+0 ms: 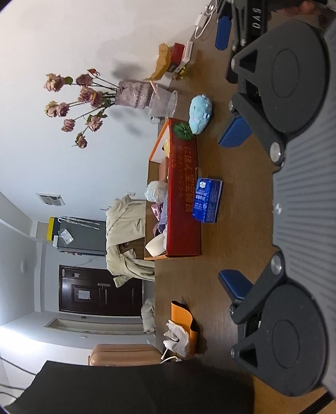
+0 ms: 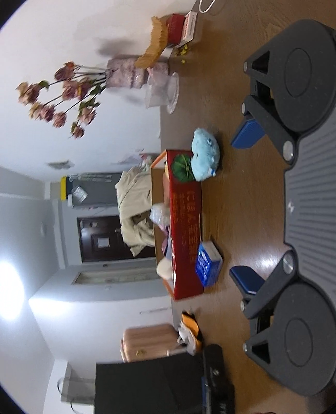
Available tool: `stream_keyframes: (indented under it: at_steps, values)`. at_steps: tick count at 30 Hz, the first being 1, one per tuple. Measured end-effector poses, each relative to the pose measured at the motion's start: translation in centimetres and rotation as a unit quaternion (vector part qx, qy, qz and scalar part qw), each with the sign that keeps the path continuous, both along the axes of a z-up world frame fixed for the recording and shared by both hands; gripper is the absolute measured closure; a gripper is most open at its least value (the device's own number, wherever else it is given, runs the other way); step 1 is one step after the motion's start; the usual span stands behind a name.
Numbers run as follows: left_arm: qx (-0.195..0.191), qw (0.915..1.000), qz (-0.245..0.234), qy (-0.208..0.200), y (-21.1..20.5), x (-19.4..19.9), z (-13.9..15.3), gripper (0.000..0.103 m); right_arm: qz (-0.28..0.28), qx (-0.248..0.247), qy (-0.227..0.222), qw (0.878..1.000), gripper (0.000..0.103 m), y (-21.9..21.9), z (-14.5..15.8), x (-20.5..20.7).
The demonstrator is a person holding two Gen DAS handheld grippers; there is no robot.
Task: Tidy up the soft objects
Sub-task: 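Withdraw both tools toward the blue carton on the table, then grasp the blue carton with both tools together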
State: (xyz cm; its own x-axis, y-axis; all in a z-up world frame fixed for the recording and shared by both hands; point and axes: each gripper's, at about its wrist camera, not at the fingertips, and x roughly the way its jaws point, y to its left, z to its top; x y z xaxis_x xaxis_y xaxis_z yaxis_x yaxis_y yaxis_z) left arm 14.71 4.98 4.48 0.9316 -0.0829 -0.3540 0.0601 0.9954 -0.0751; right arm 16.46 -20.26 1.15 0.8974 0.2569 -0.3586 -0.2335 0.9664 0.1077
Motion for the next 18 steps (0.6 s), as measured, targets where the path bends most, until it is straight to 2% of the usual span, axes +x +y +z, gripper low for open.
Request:
stream_keyframes:
  at_steps: [2, 5, 9, 12, 14, 15, 16, 17, 18]
  values:
    - [-0.006, 0.9999, 0.004, 0.009, 0.0, 1.4, 0.0, 0.0, 0.006, 0.01, 0.007, 1.0, 0.007, -0.4, 0.3, 1.4]
    - [-0.012, 0.9989, 0.013, 0.044, -0.1, 4.4, -0.3, 0.001, 0.013, 0.009, 0.014, 1.0, 0.007, -0.5, 0.5, 3.9]
    - [-0.015, 0.9982, 0.01, 0.057, -0.4, 8.2, -0.6, 0.005, 0.026, 0.019, 0.044, 0.998, 0.016, -0.4, 0.7, 7.9]
    - [-0.017, 0.9978, -0.002, 0.064, -0.4, 11.3, -0.6, 0.015, 0.049, 0.041, 0.071, 0.995, 0.026, 0.0, 0.9, 10.6]
    - [-0.028, 0.9959, -0.008, 0.085, 0.2, 13.8, -0.9, 0.03, 0.074, 0.075, 0.105, 0.989, 0.034, 0.6, 0.6, 12.8]
    - [-0.039, 0.9943, -0.014, 0.098, 0.8, 15.1, -1.2, 0.034, 0.088, 0.089, 0.118, 0.985, 0.038, 1.1, 0.4, 13.8]
    - [-0.048, 0.9925, -0.016, 0.112, 1.2, 16.3, -1.6, 0.044, 0.099, 0.098, 0.13, 0.982, 0.039, 1.8, 0.1, 14.6]
    - [-0.057, 0.9903, -0.019, 0.126, 1.6, 17.3, -1.9, 0.05, 0.107, 0.103, 0.141, 0.979, 0.042, 2.6, -0.2, 15.5]
    - [-0.066, 0.9883, -0.025, 0.136, 2.0, 18.3, -2.3, 0.05, 0.112, 0.105, 0.148, 0.977, 0.043, 3.5, -0.5, 16.2]
